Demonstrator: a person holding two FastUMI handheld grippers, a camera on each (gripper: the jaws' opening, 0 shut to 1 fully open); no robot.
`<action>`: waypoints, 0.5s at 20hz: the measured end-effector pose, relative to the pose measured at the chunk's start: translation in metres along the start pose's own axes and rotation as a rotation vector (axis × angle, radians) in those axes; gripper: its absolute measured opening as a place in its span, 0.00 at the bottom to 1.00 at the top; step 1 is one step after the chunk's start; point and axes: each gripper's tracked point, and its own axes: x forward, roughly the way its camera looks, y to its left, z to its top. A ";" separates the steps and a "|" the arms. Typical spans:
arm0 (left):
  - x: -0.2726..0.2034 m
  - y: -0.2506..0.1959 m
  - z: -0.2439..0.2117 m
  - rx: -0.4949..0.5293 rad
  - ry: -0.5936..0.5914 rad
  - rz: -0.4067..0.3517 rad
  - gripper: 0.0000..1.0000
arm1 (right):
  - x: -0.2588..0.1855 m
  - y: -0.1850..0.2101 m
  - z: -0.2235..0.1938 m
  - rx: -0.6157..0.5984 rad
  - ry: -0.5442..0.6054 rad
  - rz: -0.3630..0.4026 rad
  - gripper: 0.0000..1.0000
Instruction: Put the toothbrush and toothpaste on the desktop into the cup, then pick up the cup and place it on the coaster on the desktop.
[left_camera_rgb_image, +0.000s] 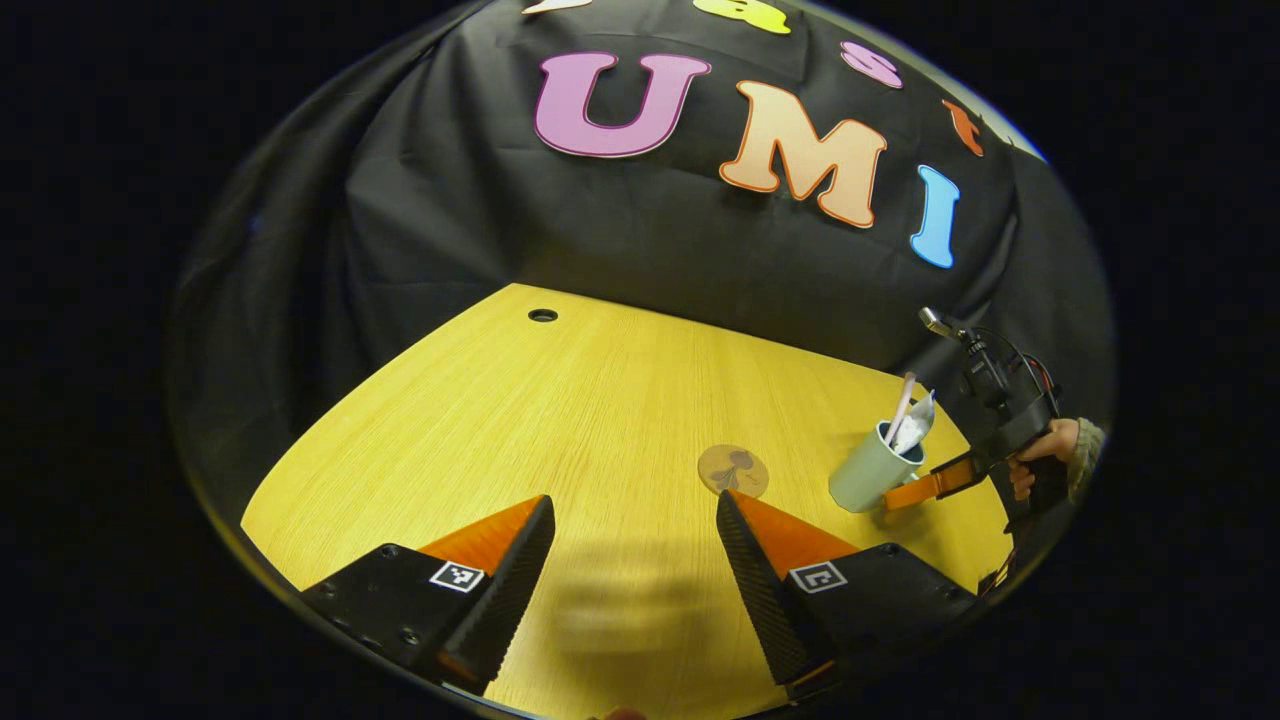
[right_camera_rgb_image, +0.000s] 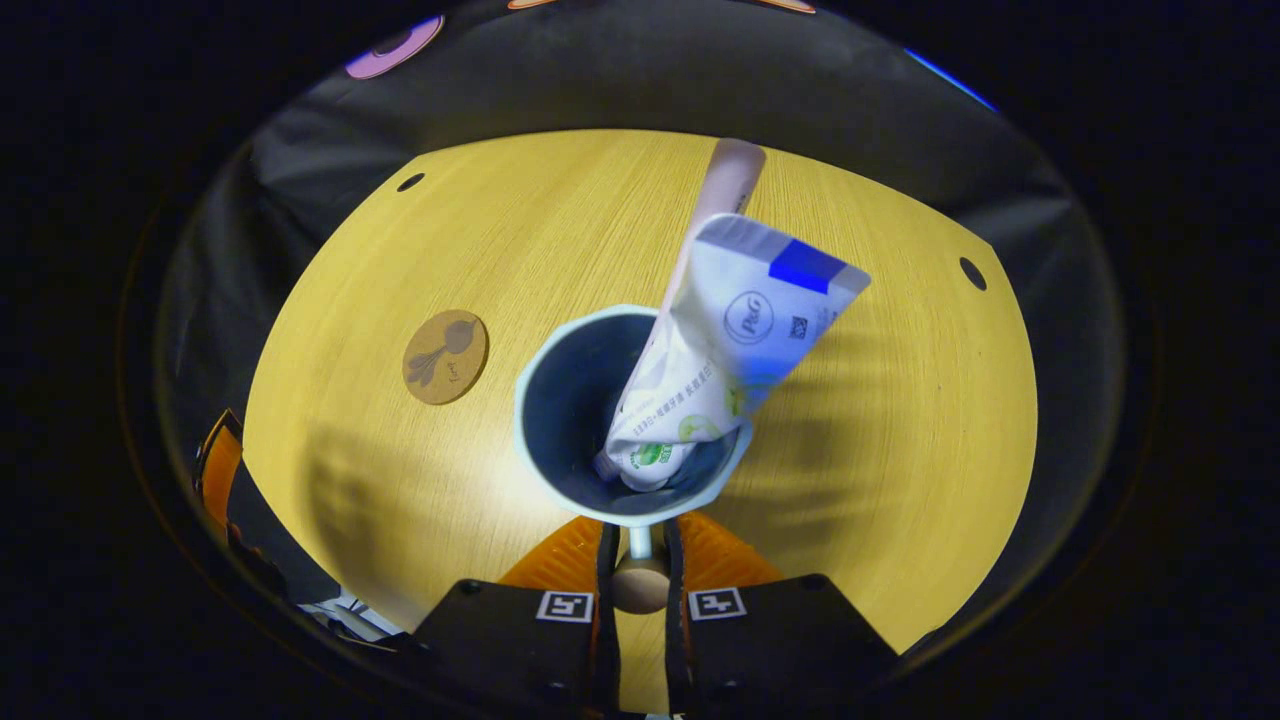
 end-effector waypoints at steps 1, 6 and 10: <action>0.000 0.000 0.001 0.004 -0.003 0.001 0.94 | 0.000 -0.001 0.001 -0.005 -0.004 0.008 0.20; -0.008 0.002 -0.004 0.004 0.004 -0.016 0.94 | 0.001 0.001 0.008 -0.098 -0.033 0.032 0.20; -0.008 0.003 -0.010 -0.007 0.019 -0.030 0.94 | -0.005 0.001 0.011 -0.179 -0.054 0.075 0.20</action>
